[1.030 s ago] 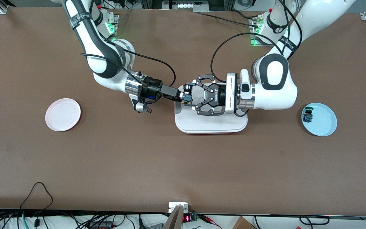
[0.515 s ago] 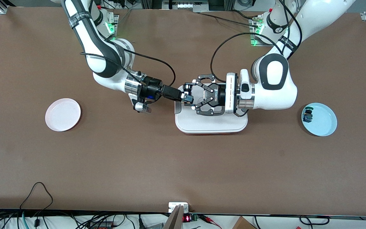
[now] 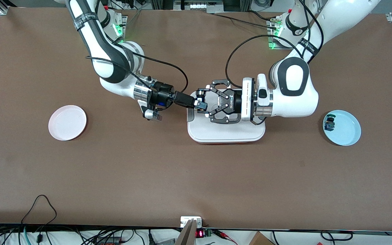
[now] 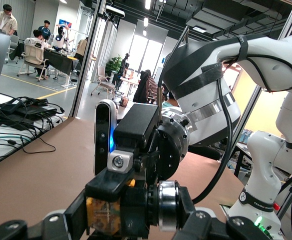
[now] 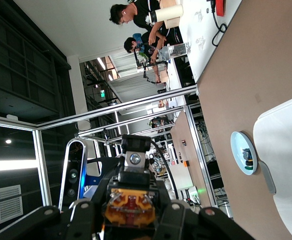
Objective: Transfer orange switch to right arm and place
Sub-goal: 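Close the right gripper on the orange switch beside the left gripper, then open the left gripper while the right gripper pulls the switch away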
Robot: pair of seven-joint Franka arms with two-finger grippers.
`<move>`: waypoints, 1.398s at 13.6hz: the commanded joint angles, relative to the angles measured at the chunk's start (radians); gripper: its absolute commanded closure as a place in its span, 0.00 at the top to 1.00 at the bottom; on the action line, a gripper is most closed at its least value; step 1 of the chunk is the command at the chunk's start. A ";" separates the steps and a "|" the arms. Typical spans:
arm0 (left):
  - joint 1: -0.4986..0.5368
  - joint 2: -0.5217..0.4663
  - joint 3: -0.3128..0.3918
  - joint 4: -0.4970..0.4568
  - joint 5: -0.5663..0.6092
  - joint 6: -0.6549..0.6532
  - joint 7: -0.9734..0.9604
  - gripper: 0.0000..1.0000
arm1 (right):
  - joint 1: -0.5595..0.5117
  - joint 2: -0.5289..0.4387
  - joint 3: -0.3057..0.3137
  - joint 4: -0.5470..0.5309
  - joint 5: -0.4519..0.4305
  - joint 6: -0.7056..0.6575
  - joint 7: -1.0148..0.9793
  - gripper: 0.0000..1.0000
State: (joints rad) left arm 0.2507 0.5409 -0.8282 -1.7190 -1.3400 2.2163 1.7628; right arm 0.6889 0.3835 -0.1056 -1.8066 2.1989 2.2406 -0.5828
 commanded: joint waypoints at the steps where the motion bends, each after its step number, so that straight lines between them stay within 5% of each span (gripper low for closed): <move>1: 0.013 -0.051 -0.017 -0.028 -0.034 0.008 0.017 1.00 | 0.008 -0.020 -0.009 -0.004 0.018 0.008 -0.023 0.00; 7: 0.036 -0.056 -0.016 -0.028 -0.030 -0.004 -0.002 1.00 | -0.032 -0.020 -0.016 0.004 -0.001 -0.009 -0.017 0.00; 10: 0.071 -0.055 -0.006 -0.027 0.016 -0.087 -0.037 1.00 | -0.113 -0.014 -0.016 0.004 -0.097 -0.113 0.006 0.00; 19: 0.265 -0.042 0.001 0.088 0.716 -0.576 -0.700 1.00 | -0.414 -0.006 -0.016 0.052 -0.894 -0.299 0.066 0.00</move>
State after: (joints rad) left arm 0.5016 0.5137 -0.8288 -1.6781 -0.7612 1.7322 1.2122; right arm 0.3143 0.3759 -0.1338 -1.7769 1.4352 1.9580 -0.5312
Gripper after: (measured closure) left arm 0.000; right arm 0.590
